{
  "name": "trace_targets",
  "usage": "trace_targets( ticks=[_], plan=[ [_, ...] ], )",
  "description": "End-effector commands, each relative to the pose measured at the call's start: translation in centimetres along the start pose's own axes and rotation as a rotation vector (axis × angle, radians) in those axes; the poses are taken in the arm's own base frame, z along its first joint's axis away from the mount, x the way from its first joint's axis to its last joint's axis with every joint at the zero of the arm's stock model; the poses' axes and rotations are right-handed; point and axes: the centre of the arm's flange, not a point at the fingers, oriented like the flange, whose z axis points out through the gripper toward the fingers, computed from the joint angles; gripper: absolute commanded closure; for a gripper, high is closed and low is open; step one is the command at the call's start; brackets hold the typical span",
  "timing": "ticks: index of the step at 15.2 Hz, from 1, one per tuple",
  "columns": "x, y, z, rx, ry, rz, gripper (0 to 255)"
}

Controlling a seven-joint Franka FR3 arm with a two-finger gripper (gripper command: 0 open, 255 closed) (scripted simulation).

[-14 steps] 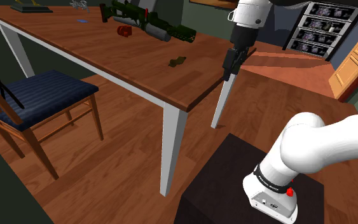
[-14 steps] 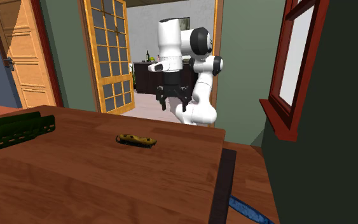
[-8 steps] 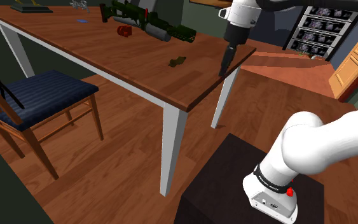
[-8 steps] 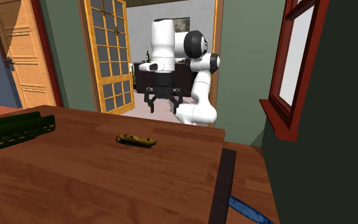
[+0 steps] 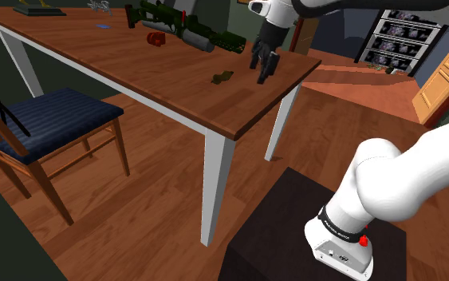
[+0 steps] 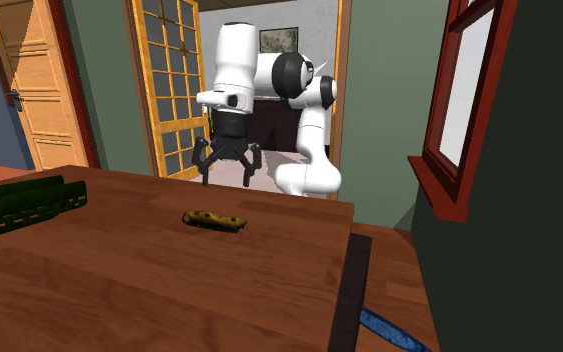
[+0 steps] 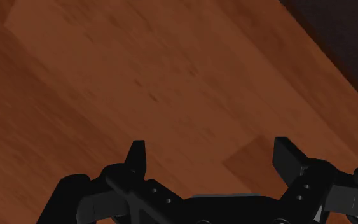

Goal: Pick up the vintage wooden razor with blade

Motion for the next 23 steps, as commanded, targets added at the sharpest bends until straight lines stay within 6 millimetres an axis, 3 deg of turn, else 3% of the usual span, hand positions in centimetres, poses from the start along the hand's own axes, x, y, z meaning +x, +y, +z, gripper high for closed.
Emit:
trace_targets(
  ticks=[1, 7, 14, 17, 18, 23],
  plan=[
    [1.6, 1.5, 0.2, -0.033, 0.029, -0.156, 0],
    [7.0, 3.9, -0.1, -0.122, 0.114, -0.588, 0],
    [6.6, 3.3, 3.6, -0.122, 0.114, -0.588, 0],
    [6.5, 3.2, 3.9, -0.122, 0.114, -0.588, 0],
    [6.6, 3.2, 3.8, -0.122, 0.114, -0.588, 255],
    [6.6, 3.2, 3.9, -0.122, 0.114, -0.588, 255]
  ],
)
